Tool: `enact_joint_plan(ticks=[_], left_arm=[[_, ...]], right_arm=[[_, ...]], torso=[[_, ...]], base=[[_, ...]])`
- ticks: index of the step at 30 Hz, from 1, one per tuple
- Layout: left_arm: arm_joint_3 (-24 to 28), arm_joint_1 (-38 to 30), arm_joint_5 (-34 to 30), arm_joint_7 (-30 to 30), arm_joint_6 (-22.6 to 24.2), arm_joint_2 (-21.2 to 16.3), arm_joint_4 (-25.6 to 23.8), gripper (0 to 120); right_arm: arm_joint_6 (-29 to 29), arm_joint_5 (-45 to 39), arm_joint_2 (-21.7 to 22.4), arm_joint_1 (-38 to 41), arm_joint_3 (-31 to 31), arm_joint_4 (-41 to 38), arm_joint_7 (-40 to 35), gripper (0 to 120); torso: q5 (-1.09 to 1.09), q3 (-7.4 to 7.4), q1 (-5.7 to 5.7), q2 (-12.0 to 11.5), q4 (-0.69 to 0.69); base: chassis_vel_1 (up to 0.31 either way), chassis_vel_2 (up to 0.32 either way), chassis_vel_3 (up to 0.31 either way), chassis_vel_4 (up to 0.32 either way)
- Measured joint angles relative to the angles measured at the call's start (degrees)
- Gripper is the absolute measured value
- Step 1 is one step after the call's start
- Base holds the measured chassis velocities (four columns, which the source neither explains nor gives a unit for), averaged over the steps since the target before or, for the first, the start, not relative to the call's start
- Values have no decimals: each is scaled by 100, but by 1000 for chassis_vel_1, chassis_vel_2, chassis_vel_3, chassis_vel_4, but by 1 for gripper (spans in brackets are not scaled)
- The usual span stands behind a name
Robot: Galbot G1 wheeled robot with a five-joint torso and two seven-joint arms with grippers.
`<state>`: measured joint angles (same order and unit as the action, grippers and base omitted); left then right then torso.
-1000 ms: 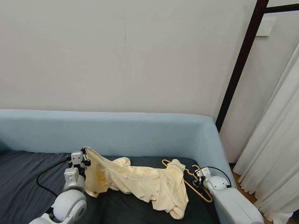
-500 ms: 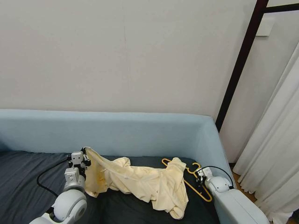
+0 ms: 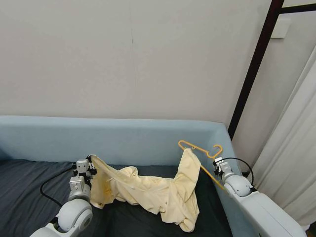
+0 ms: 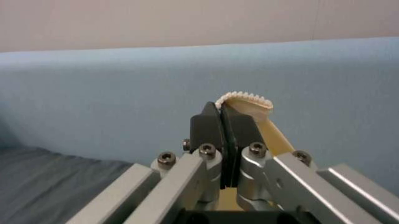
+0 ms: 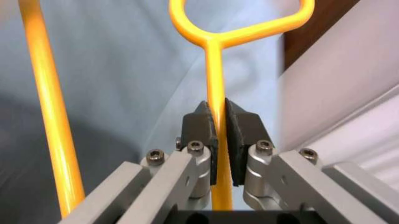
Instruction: Pick up the clothes from the sofa and hang them on the clothes hanger.
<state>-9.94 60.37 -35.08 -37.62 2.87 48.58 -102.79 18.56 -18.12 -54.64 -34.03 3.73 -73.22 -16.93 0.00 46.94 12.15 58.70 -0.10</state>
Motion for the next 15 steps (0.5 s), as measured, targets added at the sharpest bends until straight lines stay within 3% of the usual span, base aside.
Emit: enact_joint_plan(ticks=[11, 15], left_arm=[[-1, 33, -18, 12, -2, 5, -97, 0], [-49, 72, -17, 6, -2, -4, -144, 0]], right_arm=[[-528, 375, 209, 104, -18, -81, -439, 4], [-664, 390, 337, 44, -105, -472, -412, 4]], torso=[[1, 1, 0, 0, 0], [-1, 0, 0, 0, 3]], base=[[0, 0, 0, 0], [0, 0, 0, 0]])
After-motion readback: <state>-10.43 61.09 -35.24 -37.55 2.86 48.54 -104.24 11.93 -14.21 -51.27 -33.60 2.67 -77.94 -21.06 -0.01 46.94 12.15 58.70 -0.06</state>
